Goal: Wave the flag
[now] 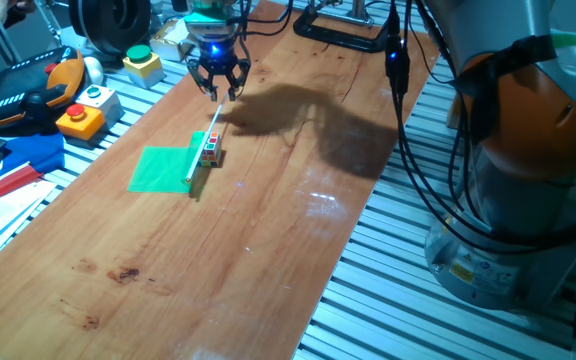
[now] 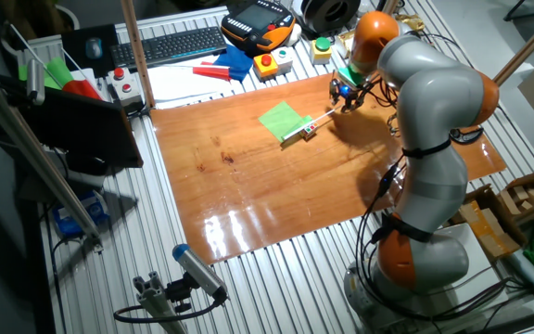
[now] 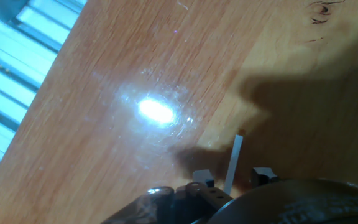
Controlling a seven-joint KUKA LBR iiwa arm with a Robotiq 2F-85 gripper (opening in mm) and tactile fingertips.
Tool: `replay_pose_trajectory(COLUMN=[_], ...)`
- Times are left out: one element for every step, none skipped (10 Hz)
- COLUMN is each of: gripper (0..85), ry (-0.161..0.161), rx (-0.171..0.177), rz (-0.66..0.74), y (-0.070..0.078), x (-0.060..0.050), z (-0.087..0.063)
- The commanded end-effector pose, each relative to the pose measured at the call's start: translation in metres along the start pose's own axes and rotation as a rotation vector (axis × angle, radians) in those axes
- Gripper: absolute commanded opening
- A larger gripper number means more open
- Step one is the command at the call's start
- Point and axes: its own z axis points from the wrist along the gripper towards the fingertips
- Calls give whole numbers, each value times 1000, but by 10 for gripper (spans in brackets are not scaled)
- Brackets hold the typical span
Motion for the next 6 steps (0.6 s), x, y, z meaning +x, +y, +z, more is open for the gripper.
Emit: replay_pose_trajectory(gripper=[397, 397, 390, 390, 383, 373], ry=[0, 2, 1, 1, 1, 2], rx=[0, -3, -2, -2, -2, -3], rz=[2, 4, 5, 7, 11, 18], y=[-1, -2, -3, -4, -4, -4], x=[0, 0, 0, -1, -1, -2], z=[2, 3, 4, 5, 7, 8])
